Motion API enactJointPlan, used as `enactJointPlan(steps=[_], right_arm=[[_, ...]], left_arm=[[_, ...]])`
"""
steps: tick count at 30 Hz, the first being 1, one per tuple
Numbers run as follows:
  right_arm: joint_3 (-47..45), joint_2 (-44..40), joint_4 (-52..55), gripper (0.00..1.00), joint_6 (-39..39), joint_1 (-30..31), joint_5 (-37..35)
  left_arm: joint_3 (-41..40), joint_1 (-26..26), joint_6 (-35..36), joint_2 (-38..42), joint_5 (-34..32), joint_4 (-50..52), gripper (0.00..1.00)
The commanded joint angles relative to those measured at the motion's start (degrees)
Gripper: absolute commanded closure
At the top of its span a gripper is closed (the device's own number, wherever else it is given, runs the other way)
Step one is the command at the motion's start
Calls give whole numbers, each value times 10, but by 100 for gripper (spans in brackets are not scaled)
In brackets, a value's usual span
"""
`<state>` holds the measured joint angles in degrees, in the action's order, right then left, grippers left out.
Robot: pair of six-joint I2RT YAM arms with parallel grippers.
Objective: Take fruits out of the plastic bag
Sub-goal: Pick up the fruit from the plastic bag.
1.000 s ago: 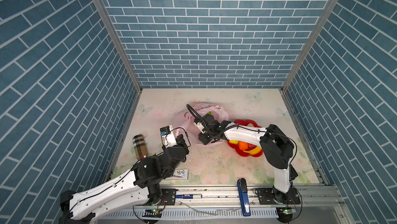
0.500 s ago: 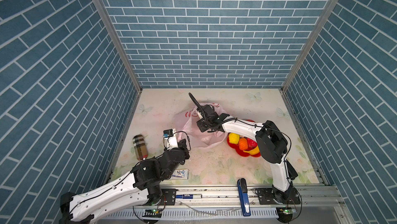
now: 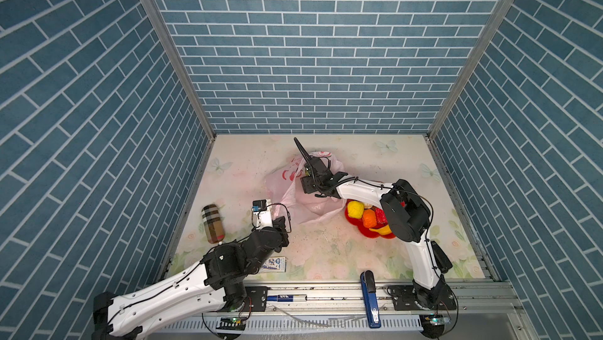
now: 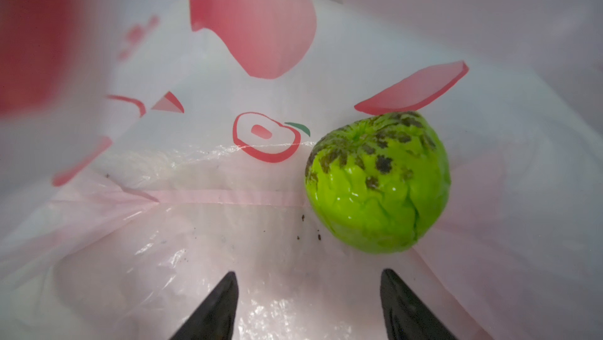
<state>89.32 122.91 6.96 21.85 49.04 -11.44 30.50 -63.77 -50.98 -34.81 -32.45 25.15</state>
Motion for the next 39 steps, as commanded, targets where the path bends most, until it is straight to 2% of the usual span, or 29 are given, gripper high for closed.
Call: enactJointPlan(steps=[1,11,23,39], right_arm=[[28,18,-17,28,41,-9,-16],[40,48,-35,21,93,-20,-43],[77,86,-54,18,131,-31,-15],[113,129,-111,17,174,-41,32]], left_arm=[[-9,-3,3,4,9,-5,100],[-24,-3,-1,14,28,-10,100],[-47,-3,-15,32,49,-8,100],[-71,-3,-14,11,92,-52,100]])
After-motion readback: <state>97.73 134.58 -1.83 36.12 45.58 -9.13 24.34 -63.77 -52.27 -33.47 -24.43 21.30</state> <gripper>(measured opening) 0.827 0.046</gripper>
